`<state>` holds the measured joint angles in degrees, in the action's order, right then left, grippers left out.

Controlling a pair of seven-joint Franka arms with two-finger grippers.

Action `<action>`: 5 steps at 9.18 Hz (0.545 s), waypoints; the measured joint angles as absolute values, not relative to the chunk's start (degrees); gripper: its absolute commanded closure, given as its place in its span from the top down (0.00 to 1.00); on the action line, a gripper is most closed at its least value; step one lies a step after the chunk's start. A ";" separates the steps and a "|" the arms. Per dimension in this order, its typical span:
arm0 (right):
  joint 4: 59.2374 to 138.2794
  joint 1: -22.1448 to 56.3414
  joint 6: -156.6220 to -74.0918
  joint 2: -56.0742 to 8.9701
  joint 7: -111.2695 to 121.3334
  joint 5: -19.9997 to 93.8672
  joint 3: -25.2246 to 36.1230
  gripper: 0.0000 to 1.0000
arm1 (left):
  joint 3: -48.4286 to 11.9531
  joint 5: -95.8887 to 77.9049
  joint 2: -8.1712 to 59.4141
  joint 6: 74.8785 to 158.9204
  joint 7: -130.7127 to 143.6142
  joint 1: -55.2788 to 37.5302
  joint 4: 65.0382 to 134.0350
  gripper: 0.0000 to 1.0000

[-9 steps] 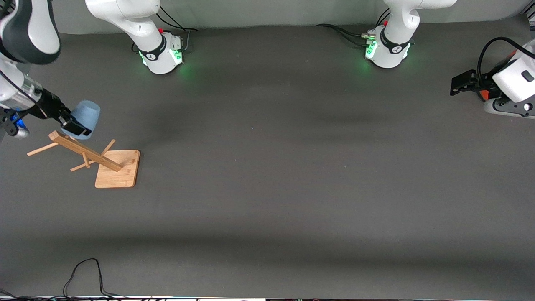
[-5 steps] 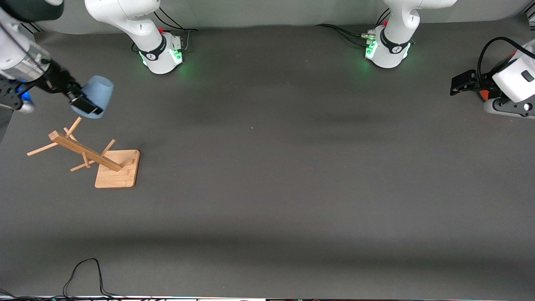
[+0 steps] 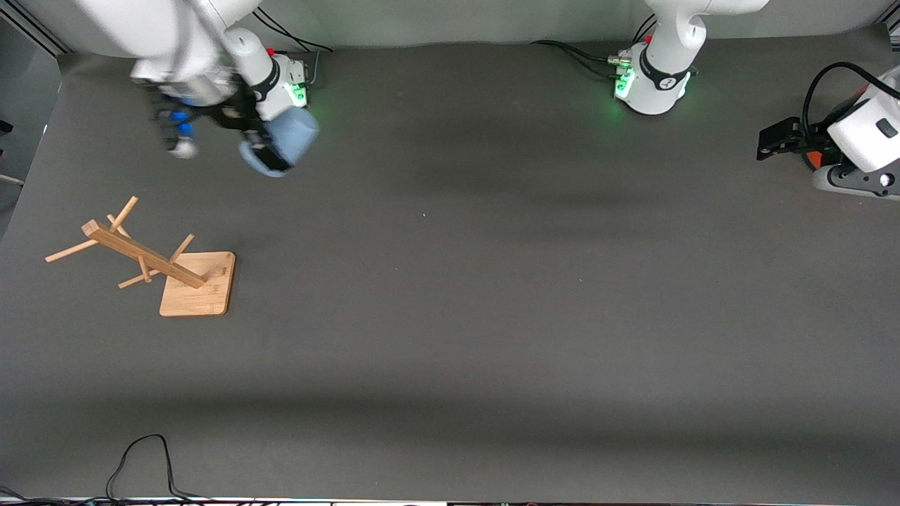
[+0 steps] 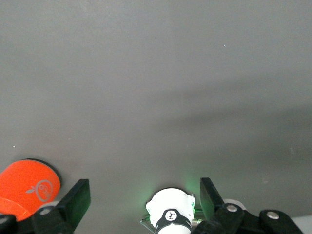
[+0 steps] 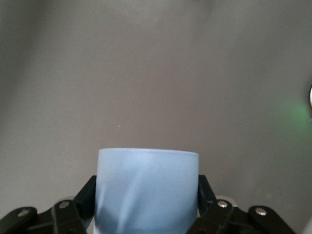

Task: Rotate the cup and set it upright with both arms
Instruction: 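Lift the blue cup off the peg with the right gripper, then carry the cup to mid-table and lower it with the right gripper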

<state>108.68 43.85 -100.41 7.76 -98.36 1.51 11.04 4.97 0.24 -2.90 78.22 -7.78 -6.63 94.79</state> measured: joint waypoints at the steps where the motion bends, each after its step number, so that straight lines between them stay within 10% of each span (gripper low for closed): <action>1: 103.26 47.23 -100.68 0.88 -104.88 1.49 11.02 0.58 | 4.99 0.24 -2.86 78.21 -7.79 -6.63 94.80 1.00; 5: 82.00 56.79 -101.45 -26.28 -125.17 1.42 10.96 0.58 | 5.00 0.23 -2.83 78.15 -8.04 -6.58 94.82 1.00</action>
<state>82.00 56.79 -101.45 -26.28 -125.17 1.42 10.96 5.00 0.23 -2.83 78.15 -8.04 -6.58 94.82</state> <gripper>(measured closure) 0.172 0.000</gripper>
